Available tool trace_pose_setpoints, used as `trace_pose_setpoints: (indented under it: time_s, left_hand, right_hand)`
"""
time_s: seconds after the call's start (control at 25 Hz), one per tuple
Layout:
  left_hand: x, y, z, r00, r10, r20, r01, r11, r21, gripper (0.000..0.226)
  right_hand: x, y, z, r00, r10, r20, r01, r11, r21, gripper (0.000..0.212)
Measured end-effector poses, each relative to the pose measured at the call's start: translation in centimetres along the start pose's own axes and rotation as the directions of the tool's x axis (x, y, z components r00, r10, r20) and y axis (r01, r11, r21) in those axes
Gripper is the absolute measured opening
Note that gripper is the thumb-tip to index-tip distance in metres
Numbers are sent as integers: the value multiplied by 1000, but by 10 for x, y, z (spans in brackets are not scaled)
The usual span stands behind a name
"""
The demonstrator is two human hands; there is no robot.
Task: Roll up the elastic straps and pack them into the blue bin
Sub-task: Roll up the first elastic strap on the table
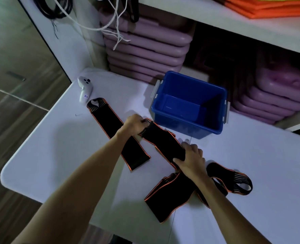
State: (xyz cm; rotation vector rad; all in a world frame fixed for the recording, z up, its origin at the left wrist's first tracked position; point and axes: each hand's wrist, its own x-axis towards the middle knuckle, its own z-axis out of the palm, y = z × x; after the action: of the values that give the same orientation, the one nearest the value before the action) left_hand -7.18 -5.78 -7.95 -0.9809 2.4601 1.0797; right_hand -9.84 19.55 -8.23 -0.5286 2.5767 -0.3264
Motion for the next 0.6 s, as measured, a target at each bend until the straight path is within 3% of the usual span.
trace_pose_setpoints:
  time_s: [0.12,0.2,0.28,0.36,0.44,0.52,0.6]
  left_hand:
    - [-5,-4,-10,996,-71,50,80,973,-216,7]
    - [-10,-11,-24,995,-85,-57,54,909,-413,10]
    - [-15,-26,-48,976,-103,-191,-35,795,-605,18]
    - [-22,-49,-74,953,-119,-278,-127,676,-726,19]
    - [-27,-75,-88,943,-49,-330,-200,710,-675,18]
    - [-24,-102,-87,919,-47,-391,-174,842,-510,22]
    - [-18,-126,-75,856,-170,-488,-45,916,-398,22]
  right_hand:
    - [0,0,-8,999,-30,-34,33,995,94,40]
    - [-6,-5,-12,991,-90,-103,120,936,332,23]
    - [-13,-17,-15,950,-203,-239,293,845,447,23]
    - [-21,-34,-14,832,-356,-425,493,826,273,23]
    - [-27,-54,1,714,-524,-464,601,799,25,21]
    - [-35,-69,23,710,-630,-316,633,767,-106,16]
    - [-43,-73,43,755,-621,-210,606,783,-138,26]
